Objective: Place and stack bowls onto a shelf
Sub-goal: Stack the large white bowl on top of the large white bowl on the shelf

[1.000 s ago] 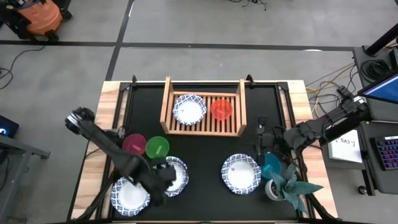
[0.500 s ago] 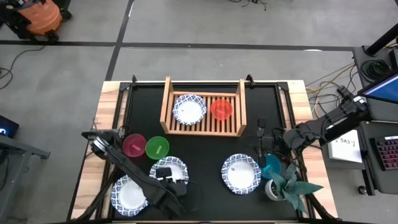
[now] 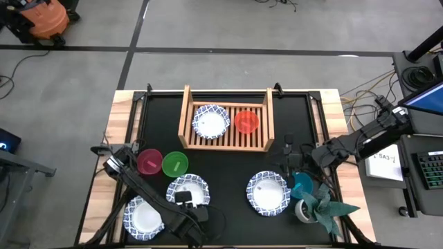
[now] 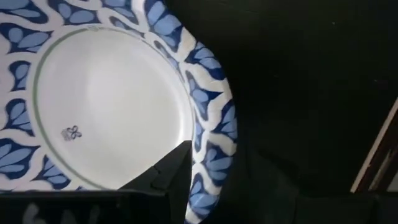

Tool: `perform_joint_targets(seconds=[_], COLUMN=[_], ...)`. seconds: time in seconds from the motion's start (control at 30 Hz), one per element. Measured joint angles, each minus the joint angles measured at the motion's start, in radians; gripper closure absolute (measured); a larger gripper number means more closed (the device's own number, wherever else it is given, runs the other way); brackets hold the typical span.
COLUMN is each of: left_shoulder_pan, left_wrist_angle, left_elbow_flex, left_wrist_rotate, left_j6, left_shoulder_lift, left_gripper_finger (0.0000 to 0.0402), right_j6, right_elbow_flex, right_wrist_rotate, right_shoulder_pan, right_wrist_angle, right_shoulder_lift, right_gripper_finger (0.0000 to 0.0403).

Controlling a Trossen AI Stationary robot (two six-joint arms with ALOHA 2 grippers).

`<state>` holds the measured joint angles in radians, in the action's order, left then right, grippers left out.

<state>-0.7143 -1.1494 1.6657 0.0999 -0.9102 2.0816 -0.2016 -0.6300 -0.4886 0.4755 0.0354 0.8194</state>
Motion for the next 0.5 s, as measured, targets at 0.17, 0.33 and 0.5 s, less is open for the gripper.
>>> perform_joint_targets(seconds=[0.17, 0.33, 0.5], left_shoulder_pan=[-0.001, 0.000, 0.000], left_wrist_angle=[0.017, 0.056, 0.074], left_elbow_flex=[-0.019, -0.059, -0.069], left_wrist_rotate=[0.029, 0.039, 0.034], left_j6=[-0.001, -0.001, 0.013], left_shoulder_lift=[0.005, 0.005, 0.005], left_gripper_finger=[0.0270, 0.0271, 0.0302], right_j6=[0.004, 0.010, 0.017], right_elbow_flex=[0.000, 0.000, 0.000], right_wrist_rotate=[0.000, 0.000, 0.000], right_shoulder_pan=[0.000, 0.000, 0.000], right_wrist_angle=[0.000, 0.000, 0.000], right_shoulder_lift=[0.001, 0.002, 0.002], right_gripper_finger=[0.0329, 0.0330, 0.0328])
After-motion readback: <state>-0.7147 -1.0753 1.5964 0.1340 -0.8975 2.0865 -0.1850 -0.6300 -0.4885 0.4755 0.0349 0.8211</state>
